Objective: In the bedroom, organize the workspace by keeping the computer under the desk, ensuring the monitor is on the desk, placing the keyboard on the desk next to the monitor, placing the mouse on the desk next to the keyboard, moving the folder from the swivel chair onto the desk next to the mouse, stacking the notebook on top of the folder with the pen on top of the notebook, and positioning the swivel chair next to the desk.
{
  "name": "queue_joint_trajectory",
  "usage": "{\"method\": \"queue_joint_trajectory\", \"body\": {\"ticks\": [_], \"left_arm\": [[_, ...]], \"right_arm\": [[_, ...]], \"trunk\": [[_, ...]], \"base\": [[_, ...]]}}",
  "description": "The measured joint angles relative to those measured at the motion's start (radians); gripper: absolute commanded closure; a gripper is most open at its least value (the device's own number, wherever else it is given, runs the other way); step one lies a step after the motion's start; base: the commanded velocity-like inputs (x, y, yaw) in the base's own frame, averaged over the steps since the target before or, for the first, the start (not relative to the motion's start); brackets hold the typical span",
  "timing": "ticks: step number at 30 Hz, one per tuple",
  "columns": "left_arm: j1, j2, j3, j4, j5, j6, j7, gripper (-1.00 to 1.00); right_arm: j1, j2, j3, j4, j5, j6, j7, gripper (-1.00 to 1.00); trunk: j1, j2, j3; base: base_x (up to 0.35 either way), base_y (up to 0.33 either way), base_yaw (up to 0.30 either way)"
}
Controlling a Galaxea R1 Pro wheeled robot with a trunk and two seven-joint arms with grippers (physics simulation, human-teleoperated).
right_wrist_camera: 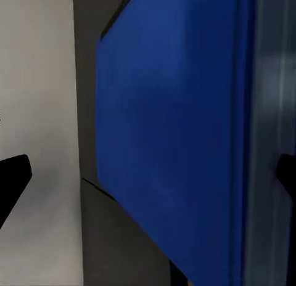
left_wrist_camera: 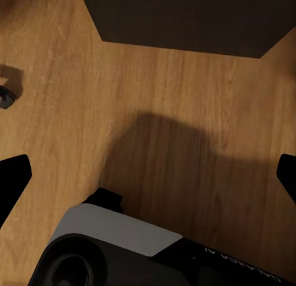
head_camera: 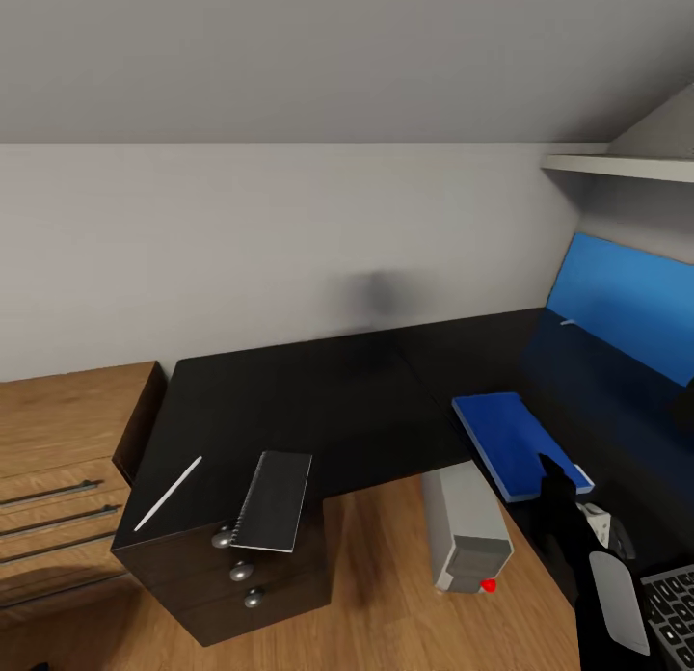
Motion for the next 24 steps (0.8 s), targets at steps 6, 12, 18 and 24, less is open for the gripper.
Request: {"method": "queue_joint_trajectory", "body": {"ticks": [6, 12, 18, 24], "left_arm": [[0.000, 0.000, 0.000, 0.000, 0.000, 0.000, 0.000, -1.00], [0.000, 0.000, -0.001, 0.000, 0.000, 0.000, 0.000, -1.00], [0.000, 0.000, -0.001, 0.000, 0.000, 0.000, 0.001, -1.00], [0.000, 0.000, -0.001, 0.000, 0.000, 0.000, 0.001, -1.00]], "right_arm": [[0.000, -0.001, 0.000, 0.000, 0.000, 0.000, 0.000, -1.00], [0.000, 0.000, 0.000, -0.001, 0.000, 0.000, 0.000, -1.00], [0.000, 0.001, 0.000, -0.001, 0.000, 0.000, 0.001, -1.00], [0.000, 0.001, 0.000, -0.002, -0.001, 0.000, 0.001, -1.00]], "trunk": [[-0.023, 0.042, 0.019], [-0.046, 0.084, 0.038], [-0.069, 0.126, 0.056], [-0.092, 0.168, 0.075]], "base": [[0.000, 0.000, 0.000], [0.000, 0.000, 0.000], [0.000, 0.000, 0.000], [0.000, 0.000, 0.000]]}}
